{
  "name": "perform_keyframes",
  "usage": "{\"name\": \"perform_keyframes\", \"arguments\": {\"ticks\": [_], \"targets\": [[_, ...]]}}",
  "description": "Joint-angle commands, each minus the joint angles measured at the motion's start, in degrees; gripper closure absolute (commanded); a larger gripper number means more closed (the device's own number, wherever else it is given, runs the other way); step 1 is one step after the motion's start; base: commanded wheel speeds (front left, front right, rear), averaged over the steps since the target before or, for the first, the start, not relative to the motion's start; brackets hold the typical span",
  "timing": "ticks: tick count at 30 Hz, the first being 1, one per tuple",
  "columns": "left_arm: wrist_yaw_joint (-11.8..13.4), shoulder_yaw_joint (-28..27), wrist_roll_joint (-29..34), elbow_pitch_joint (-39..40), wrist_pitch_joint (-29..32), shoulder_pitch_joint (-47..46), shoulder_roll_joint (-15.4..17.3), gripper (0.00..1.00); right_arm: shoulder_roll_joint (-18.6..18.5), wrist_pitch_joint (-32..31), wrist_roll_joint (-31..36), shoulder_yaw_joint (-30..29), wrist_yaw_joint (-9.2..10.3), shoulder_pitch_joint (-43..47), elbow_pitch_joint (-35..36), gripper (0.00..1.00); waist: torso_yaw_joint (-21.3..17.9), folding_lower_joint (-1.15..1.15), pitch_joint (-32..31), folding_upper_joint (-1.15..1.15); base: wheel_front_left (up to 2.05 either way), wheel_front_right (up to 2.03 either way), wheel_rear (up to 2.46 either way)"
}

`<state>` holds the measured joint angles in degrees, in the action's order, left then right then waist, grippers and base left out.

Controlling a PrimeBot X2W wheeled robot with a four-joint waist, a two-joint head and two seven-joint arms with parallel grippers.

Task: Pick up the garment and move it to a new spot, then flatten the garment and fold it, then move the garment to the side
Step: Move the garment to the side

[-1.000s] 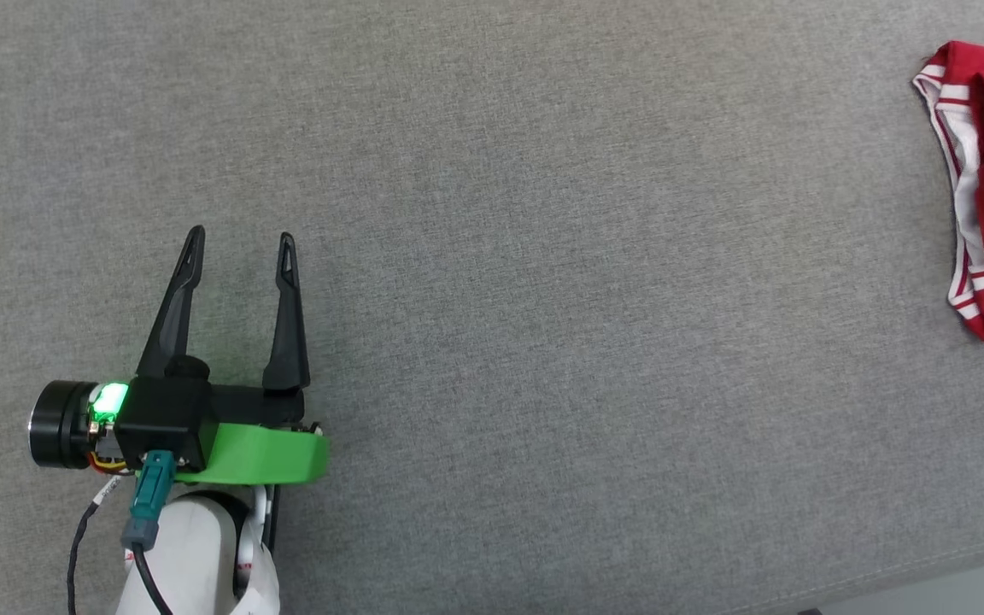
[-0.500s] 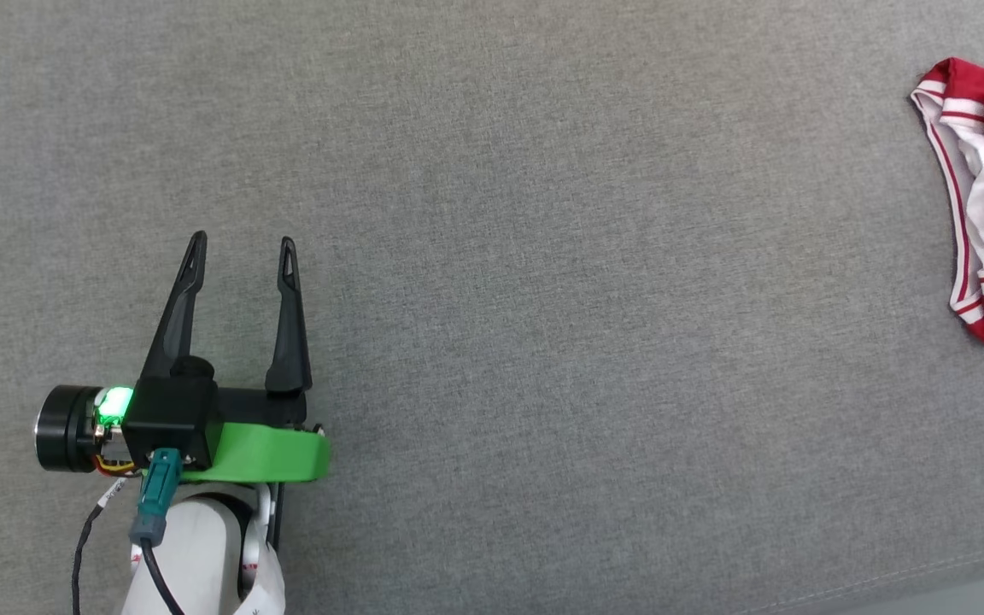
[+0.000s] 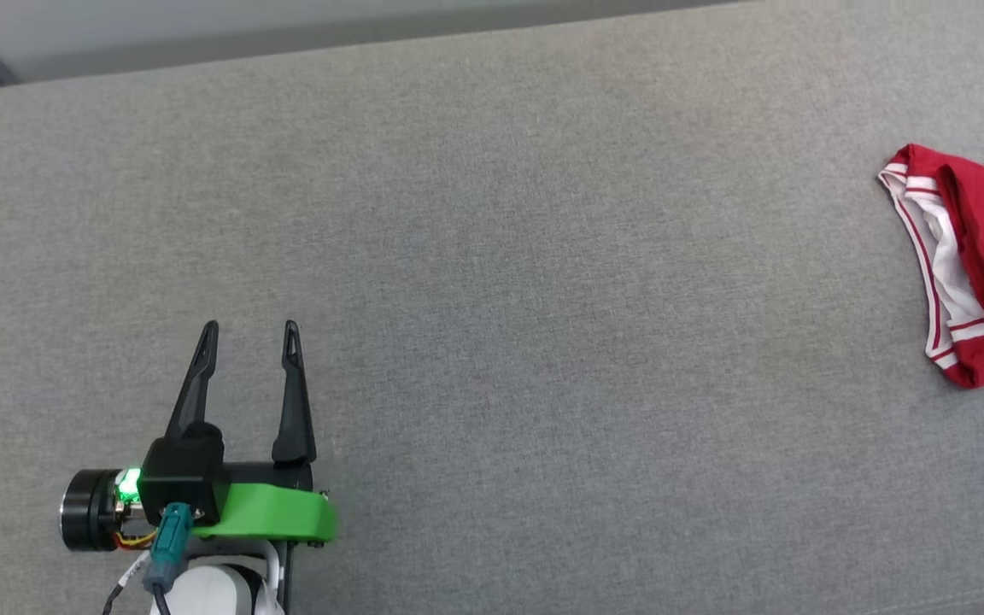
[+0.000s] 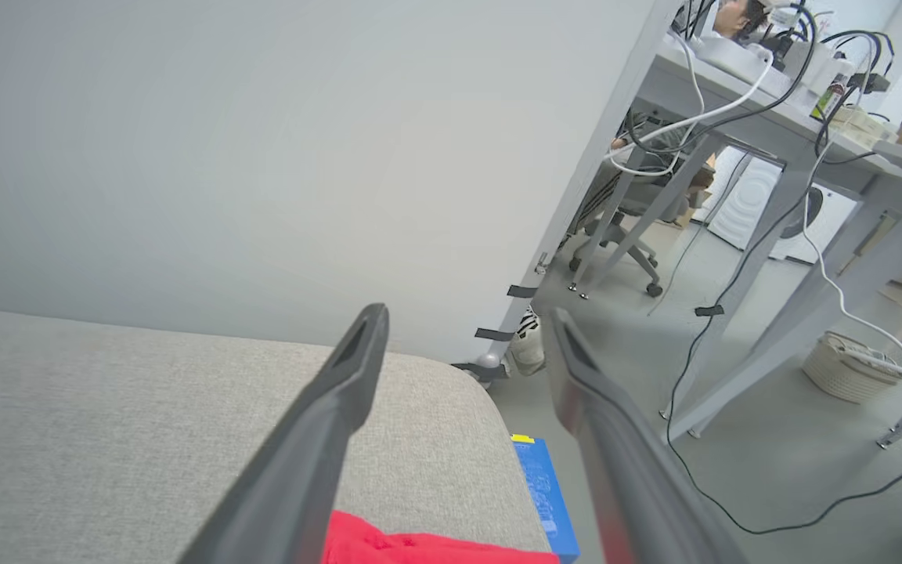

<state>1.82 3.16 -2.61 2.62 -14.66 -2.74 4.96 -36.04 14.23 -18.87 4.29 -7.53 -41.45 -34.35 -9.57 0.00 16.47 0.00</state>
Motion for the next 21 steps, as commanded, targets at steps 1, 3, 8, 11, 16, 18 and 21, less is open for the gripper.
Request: {"name": "perform_keyframes", "arguments": {"ticks": [1,3,8,11,16,18,21], "targets": [[0.3,-0.4,-0.6,-0.3,-0.3,0.8,-0.4,0.0,1.9,0.5,1.4,-2.1,0.04,2.6,2.9,0.0,2.5,0.0,-4.1,0.0,0.0,0.0,0.0],[0.2,-0.6,-0.7,-0.6,-0.3,1.4,-0.5,0.0,4.5,0.7,3.3,-4.7,0.04,5.8,7.5,0.0,3.2,0.0,-5.3,0.0,0.0,0.0,0.0],[0.1,-1.0,-0.7,-1.5,-0.3,2.4,-0.9,0.0,12.2,0.7,6.6,-10.8,0.04,14.1,20.5,0.0,5.3,0.0,-7.8,0.0,0.0,0.0,0.0],[-0.1,-1.1,-0.8,-2.2,-0.3,2.8,-1.1,0.0,16.4,0.7,8.7,-11.1,0.04,19.7,26.2,0.0,6.3,0.0,-8.9,0.0,0.0,0.0,0.0],[-0.5,-1.4,-1.0,-3.2,-0.3,3.0,-1.3,0.0,22.0,0.8,9.7,-9.6,0.04,25.6,31.1,0.0,7.3,0.0,-10.1,0.0,0.0,0.0,0.0],[-0.6,-1.5,-1.2,-3.7,-0.3,3.0,-1.4,0.0,24.3,0.8,9.6,-8.6,0.04,27.6,32.0,0.0,7.7,0.0,-10.6,0.0,0.0,0.0,0.0],[-1.0,-1.6,-1.5,-4.0,-0.3,3.1,-1.6,0.0,26.6,0.8,9.1,-7.1,0.04,30.0,32.3,0.0,8.3,0.0,-11.2,0.0,0.0,0.0,0.0]]}}
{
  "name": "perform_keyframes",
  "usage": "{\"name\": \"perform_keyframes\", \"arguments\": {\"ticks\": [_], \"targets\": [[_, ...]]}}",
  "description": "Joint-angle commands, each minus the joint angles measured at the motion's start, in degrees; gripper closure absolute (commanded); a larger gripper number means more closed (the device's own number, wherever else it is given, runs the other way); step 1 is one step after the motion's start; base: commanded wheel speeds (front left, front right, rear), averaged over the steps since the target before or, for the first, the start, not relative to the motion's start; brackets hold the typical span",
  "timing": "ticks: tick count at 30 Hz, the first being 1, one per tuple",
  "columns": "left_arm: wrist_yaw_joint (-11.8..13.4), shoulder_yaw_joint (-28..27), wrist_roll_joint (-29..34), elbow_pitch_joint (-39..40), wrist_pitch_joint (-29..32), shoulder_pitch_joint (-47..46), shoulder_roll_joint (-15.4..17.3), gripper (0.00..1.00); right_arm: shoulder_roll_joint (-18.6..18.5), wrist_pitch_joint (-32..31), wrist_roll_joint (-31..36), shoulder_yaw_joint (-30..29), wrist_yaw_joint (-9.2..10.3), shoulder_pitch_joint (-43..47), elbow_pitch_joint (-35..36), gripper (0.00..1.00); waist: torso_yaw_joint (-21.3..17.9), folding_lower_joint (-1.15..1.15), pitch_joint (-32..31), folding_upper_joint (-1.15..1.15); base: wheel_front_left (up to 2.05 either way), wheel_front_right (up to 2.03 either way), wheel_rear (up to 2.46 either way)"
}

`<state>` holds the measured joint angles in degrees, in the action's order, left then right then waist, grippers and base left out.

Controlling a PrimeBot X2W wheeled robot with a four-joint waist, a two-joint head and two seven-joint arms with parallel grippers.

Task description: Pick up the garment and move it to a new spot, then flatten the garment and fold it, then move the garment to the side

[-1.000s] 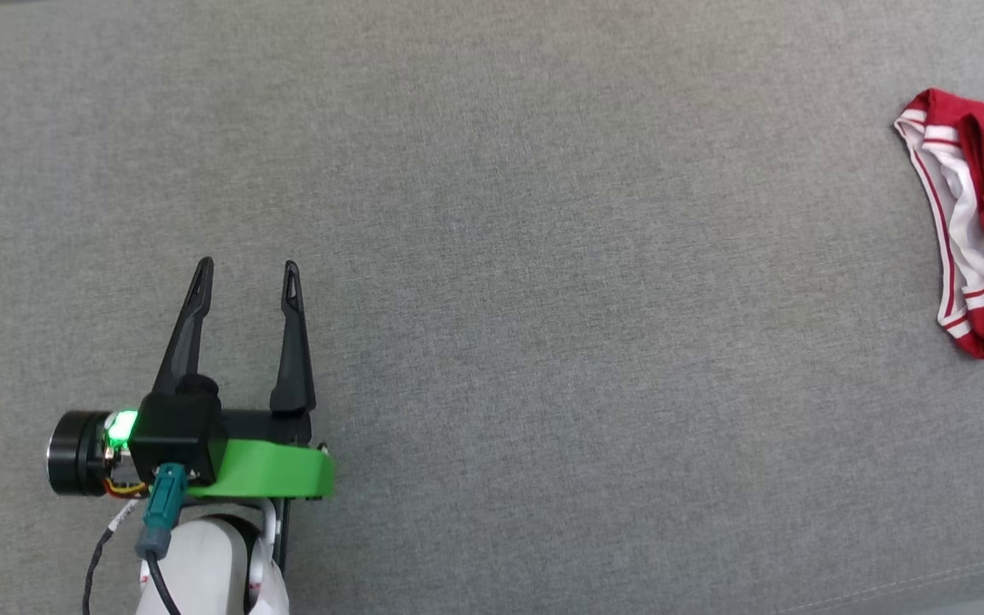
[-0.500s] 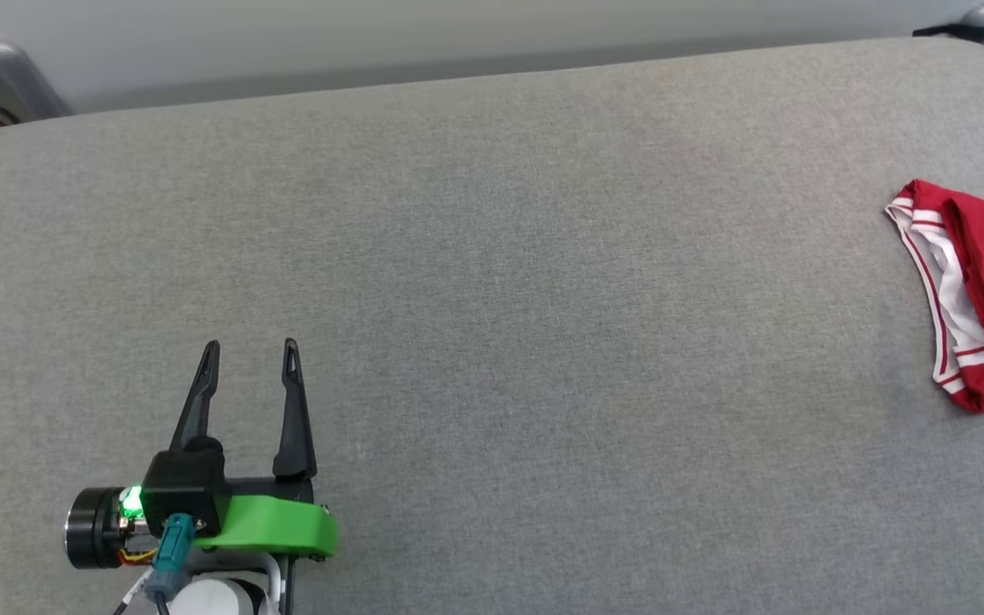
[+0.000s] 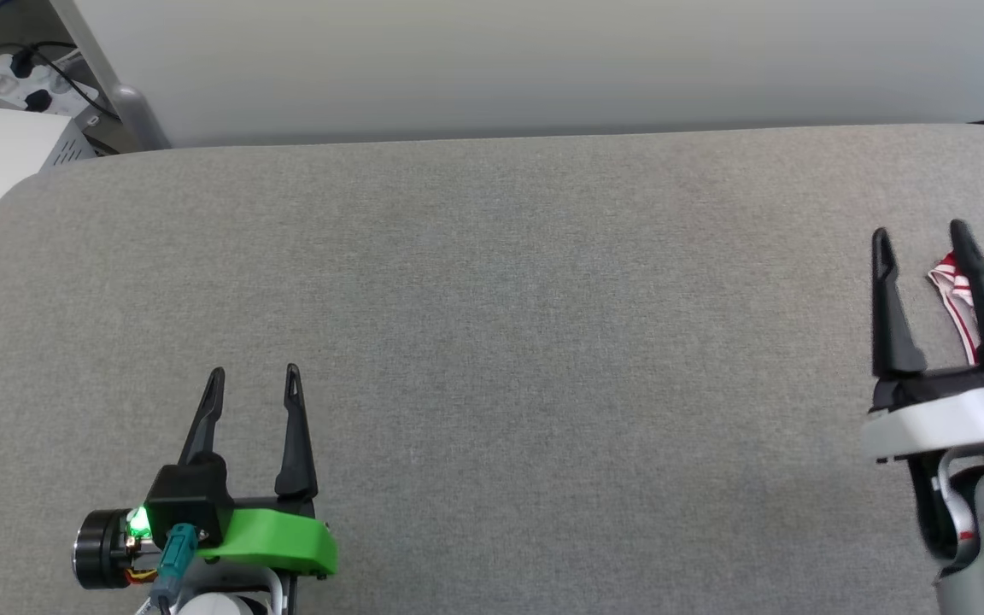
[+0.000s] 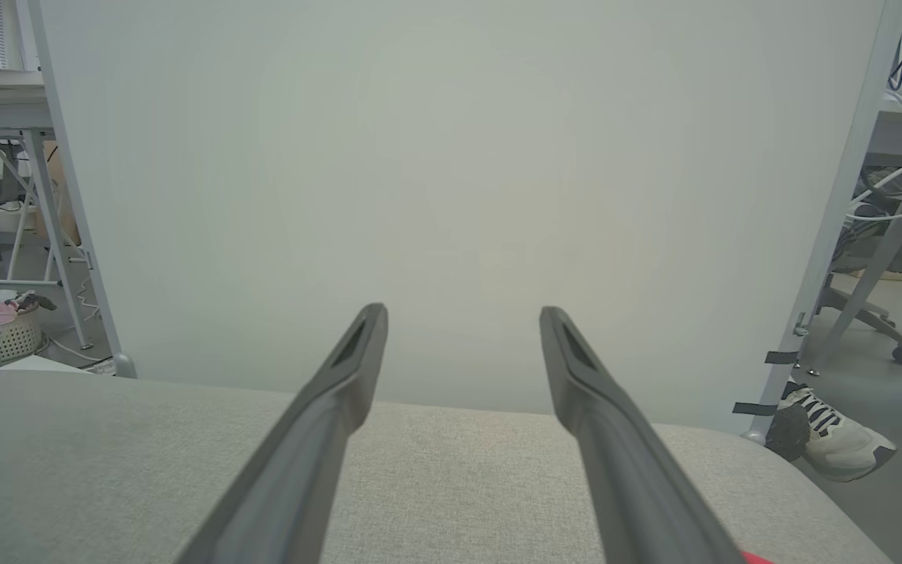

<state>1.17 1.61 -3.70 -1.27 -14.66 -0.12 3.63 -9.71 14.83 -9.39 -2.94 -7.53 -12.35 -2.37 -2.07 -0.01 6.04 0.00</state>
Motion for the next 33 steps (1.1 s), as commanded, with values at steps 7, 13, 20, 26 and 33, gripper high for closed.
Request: {"name": "perform_keyframes", "arguments": {"ticks": [7,13,20,26,33], "targets": [[-1.3,0.1,-0.7,-1.2,-0.3,0.6,-0.4,0.0,3.6,0.2,-1.5,2.2,0.04,7.9,0.1,0.0,2.3,0.01,-1.8,0.0,0.0,0.0,0.0],[-2.4,0.7,-1.1,-2.1,-0.3,1.0,-0.6,0.0,4.9,0.2,-1.0,2.2,0.04,13.5,1.2,0.0,3.1,0.01,-2.7,0.0,0.0,0.0,0.0],[-2.6,1.0,-1.9,-2.5,-0.3,2.0,-0.7,0.0,5.2,0.2,-0.4,2.0,0.04,17.1,2.6,0.0,3.9,0.01,-4.0,0.0,0.0,0.0,0.0],[-2.8,1.3,-2.3,-2.6,-0.3,2.9,-0.7,0.0,5.5,0.2,-0.6,1.8,0.04,19.3,3.1,0.0,4.4,0.01,-4.8,0.0,0.0,0.0,0.0],[-2.7,1.4,-2.4,-2.8,-0.3,3.3,-0.7,0.0,5.7,0.2,-0.6,1.8,0.04,20.3,2.9,0.0,4.6,0.01,-5.1,0.0,0.0,0.0,0.0]]}}
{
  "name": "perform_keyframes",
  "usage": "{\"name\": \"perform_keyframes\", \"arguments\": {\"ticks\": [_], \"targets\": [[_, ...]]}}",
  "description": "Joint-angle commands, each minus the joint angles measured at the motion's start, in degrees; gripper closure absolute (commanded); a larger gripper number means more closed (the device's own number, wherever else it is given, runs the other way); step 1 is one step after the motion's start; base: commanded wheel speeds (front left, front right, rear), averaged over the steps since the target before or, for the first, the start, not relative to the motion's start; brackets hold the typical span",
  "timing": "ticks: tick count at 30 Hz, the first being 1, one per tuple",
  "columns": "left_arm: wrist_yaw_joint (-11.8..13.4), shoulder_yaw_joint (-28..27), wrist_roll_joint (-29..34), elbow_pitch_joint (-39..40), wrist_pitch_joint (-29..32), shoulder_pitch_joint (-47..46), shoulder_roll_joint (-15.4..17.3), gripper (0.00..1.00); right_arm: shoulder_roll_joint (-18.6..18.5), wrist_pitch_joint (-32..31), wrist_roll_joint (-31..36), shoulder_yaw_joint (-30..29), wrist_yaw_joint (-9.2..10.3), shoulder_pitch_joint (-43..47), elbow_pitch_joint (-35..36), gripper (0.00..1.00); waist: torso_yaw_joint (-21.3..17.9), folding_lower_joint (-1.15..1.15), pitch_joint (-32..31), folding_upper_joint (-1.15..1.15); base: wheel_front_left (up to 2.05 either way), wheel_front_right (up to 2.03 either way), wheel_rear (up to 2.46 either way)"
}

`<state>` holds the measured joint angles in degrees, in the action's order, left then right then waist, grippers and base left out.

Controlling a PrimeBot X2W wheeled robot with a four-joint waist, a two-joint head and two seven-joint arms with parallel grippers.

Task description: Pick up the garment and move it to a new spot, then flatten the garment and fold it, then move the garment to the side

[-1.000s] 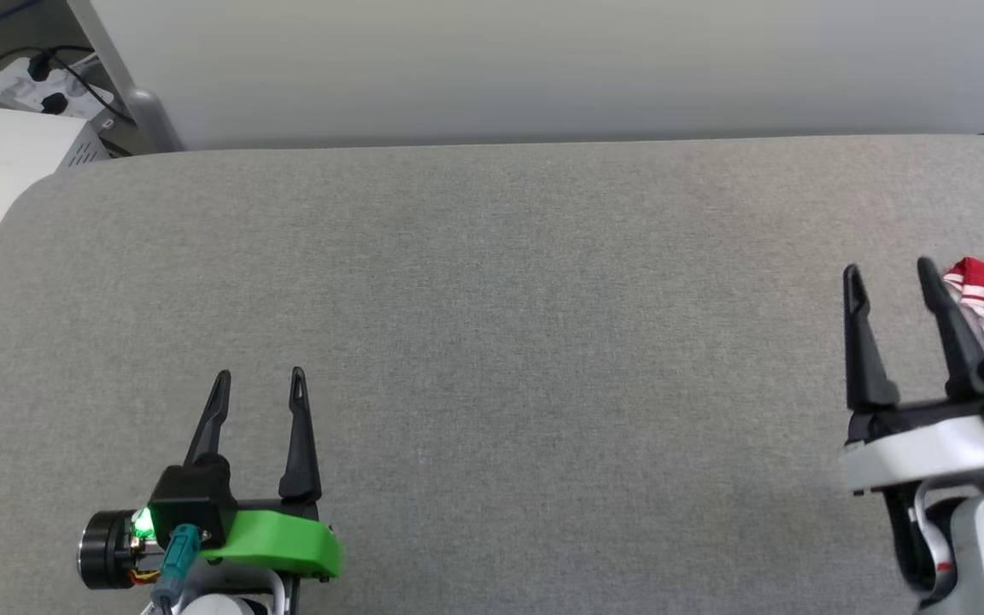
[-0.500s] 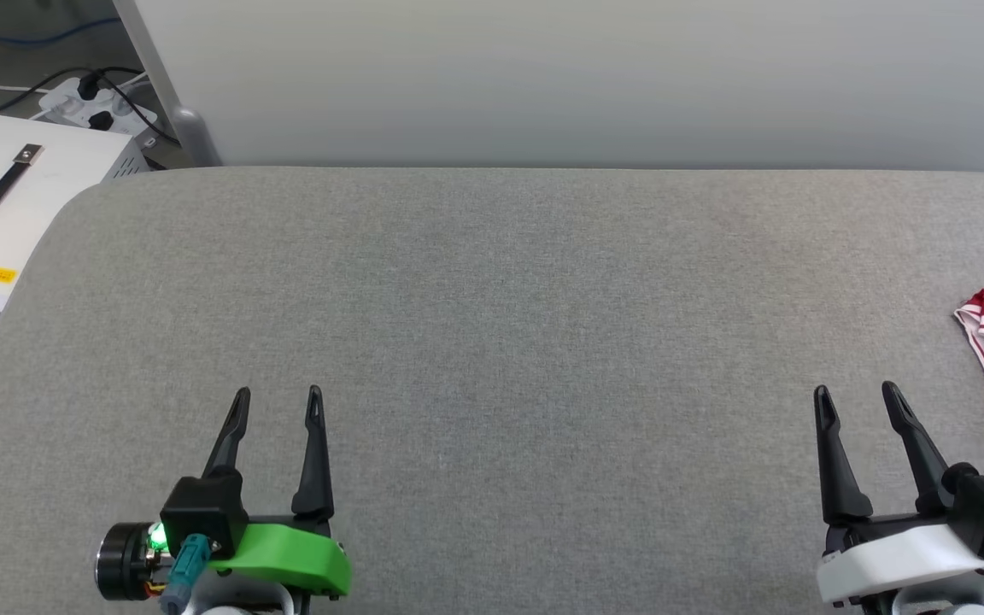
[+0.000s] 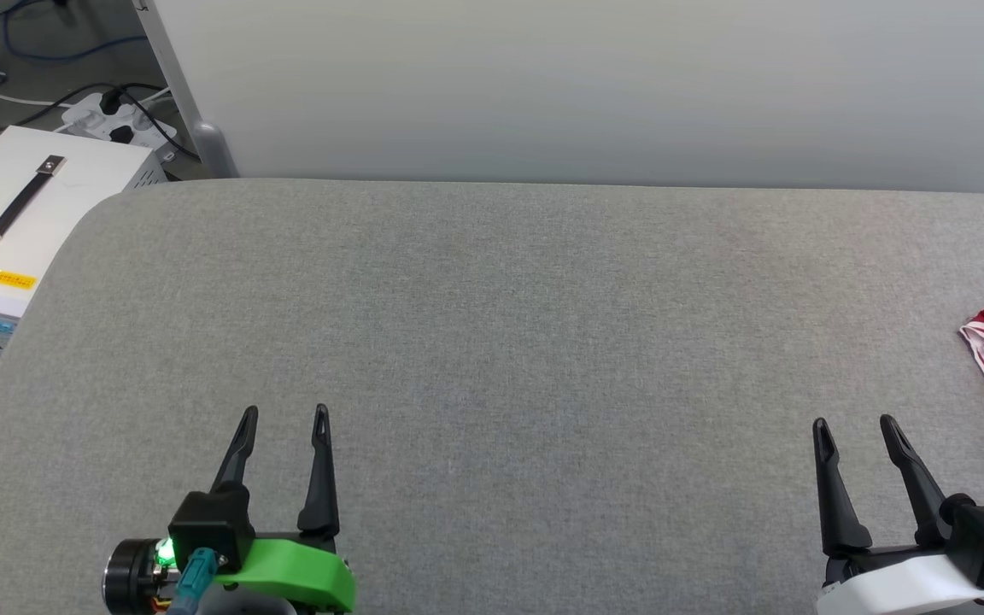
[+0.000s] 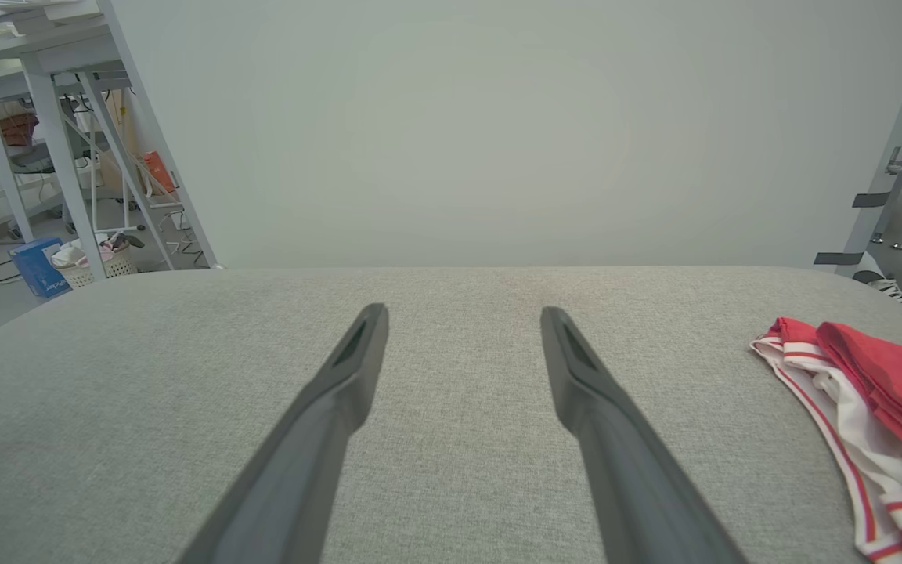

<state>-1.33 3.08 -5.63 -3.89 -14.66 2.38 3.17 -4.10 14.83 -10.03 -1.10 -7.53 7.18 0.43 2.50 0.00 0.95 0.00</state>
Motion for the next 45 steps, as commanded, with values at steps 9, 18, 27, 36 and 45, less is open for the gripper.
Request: {"name": "perform_keyframes", "arguments": {"ticks": [9,18,27,36,45], "targets": [[0.0,0.1,0.0,-0.1,0.3,-0.1,0.0,1.0,0.0,-0.2,0.1,0.0,0.0,-0.1,0.0,1.0,0.0,0.0,0.0,0.0,0.0,0.0,0.0],[0.1,-0.1,0.4,0.2,1.3,-0.2,0.0,1.0,0.1,-1.3,0.9,0.1,0.0,-0.6,-0.1,1.0,-0.2,0.0,-0.1,0.0,0.0,0.0,0.0],[0.2,-0.4,0.8,0.5,2.4,-0.4,0.0,1.0,0.2,-2.3,1.6,0.2,0.01,-1.1,-0.1,1.0,-0.4,0.0,-0.2,0.0,0.0,0.0,0.0],[0.3,-0.6,1.2,0.8,3.4,-0.6,-0.1,1.0,0.3,-3.4,2.3,0.2,0.01,-1.6,-0.1,1.0,-0.6,0.0,-0.2,0.0,0.0,0.0,0.0],[0.4,-0.8,1.7,1.1,4.4,-0.7,-0.1,1.0,0.4,-4.4,3.0,0.3,0.01,-2.1,-0.2,1.0,-0.7,0.0,-0.3,0.0,0.0,0.0,0.0]]}}
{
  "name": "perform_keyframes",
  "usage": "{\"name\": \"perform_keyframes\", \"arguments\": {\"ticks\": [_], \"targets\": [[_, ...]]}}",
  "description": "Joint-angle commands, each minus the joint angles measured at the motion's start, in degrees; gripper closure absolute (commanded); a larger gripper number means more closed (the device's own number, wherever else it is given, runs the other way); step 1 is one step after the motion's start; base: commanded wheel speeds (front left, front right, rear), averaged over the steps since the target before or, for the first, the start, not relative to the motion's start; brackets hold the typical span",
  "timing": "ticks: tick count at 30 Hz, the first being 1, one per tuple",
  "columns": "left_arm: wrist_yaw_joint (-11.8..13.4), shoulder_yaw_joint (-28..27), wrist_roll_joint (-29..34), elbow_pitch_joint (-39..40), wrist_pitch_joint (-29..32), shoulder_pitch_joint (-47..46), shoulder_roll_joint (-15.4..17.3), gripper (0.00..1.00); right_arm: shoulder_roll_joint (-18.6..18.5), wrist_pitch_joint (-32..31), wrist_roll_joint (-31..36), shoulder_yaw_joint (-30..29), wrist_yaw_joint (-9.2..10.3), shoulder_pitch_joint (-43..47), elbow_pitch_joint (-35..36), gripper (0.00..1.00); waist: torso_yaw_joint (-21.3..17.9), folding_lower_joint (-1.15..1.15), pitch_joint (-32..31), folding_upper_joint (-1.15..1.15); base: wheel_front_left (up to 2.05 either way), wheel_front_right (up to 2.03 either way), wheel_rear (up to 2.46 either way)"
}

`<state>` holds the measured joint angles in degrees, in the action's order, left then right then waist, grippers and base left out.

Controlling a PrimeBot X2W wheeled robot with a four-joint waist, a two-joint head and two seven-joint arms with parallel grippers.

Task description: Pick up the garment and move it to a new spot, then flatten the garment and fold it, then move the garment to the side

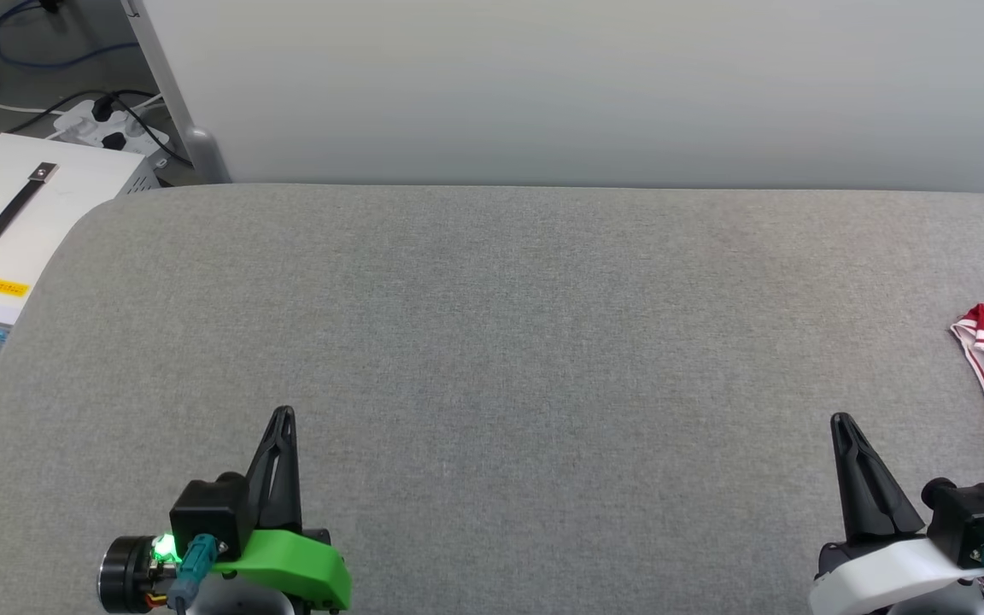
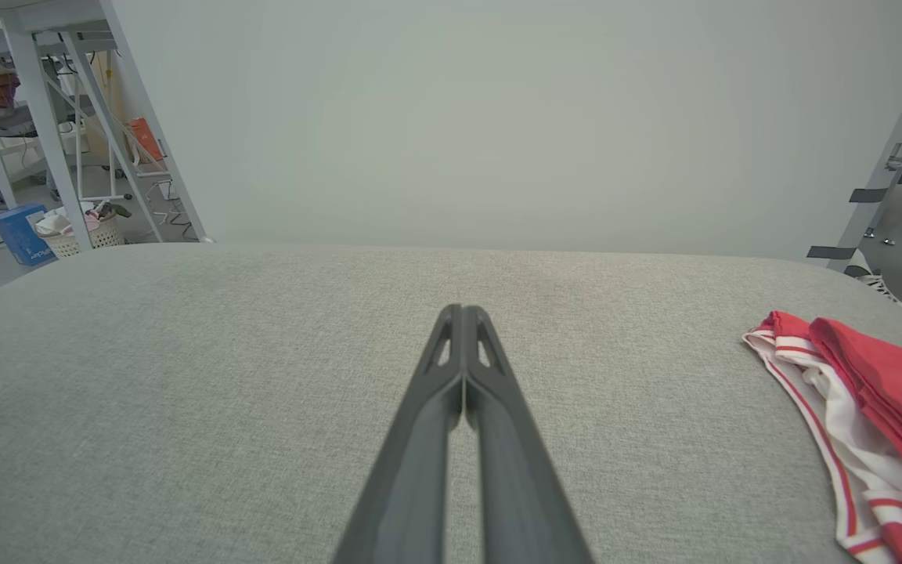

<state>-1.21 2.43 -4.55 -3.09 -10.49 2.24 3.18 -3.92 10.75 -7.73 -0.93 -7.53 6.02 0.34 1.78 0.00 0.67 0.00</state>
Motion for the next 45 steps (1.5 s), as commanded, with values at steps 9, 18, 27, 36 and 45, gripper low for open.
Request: {"name": "perform_keyframes", "arguments": {"ticks": [9,18,27,36,45], "targets": [[0.4,-0.4,1.0,0.5,1.3,-0.8,-0.1,1.0,0.3,-1.4,1.4,0.2,0.02,-1.5,-0.1,1.0,-0.2,0.0,-0.1,0.0,0.0,0.0,0.0],[0.5,-0.6,1.4,0.8,2.3,-0.9,-0.1,1.0,0.4,-2.4,2.1,0.3,0.02,-2.0,-0.1,1.0,-0.4,0.0,-0.1,0.0,0.0,0.0,0.0],[0.6,-0.9,1.8,1.1,3.5,-1.1,-0.2,1.0,0.5,-3.6,2.9,0.4,0.02,-2.6,-0.1,1.0,-0.6,0.0,-0.2,0.0,0.0,0.0,0.0],[0.7,-1.1,2.2,1.4,4.5,-1.3,-0.2,1.0,0.5,-4.7,3.6,0.5,0.03,-3.1,-0.2,1.0,-0.7,0.0,-0.3,0.0,0.0,0.0,0.0],[0.8,-1.3,2.6,1.7,5.5,-1.4,-0.2,1.0,0.6,-5.7,4.3,0.6,0.03,-3.6,-0.2,1.0,-0.9,0.0,-0.3,0.0,0.0,0.0,0.0]]}}
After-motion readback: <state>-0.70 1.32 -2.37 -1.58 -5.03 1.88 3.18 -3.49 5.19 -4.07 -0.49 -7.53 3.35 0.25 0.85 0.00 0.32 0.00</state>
